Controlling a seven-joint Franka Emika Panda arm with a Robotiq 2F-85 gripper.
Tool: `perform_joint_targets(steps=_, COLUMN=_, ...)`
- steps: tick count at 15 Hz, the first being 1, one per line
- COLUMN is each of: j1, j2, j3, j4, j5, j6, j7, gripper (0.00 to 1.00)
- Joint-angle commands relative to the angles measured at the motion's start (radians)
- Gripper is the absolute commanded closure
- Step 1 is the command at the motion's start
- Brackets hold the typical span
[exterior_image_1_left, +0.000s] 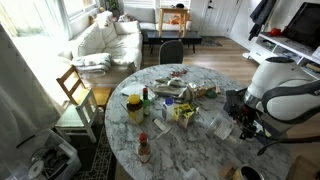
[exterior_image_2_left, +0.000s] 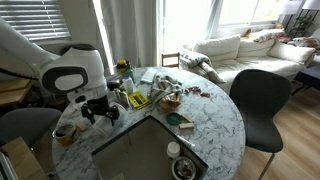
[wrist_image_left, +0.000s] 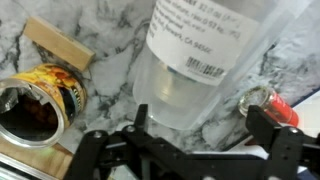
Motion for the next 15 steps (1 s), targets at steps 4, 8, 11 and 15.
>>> perform_joint_targets(steps=4, j1=0.015, j2=0.115, j3=0.005, j4=0.028, j5=0.292, j6=0.05, j7=-0.172, gripper=0.0)
perform_joint_targets(steps=8, j1=0.017, j2=0.159, j3=0.003, j4=0.06, j5=0.325, j6=0.036, j7=-0.211, gripper=0.0)
perform_joint_targets(steps=11, j1=0.019, j2=0.173, j3=-0.003, j4=0.082, j5=0.301, j6=0.024, j7=-0.205, gripper=0.04)
perform_joint_targets(steps=15, j1=0.021, j2=0.174, j3=-0.012, j4=0.107, j5=0.259, j6=-0.012, j7=-0.186, gripper=0.33)
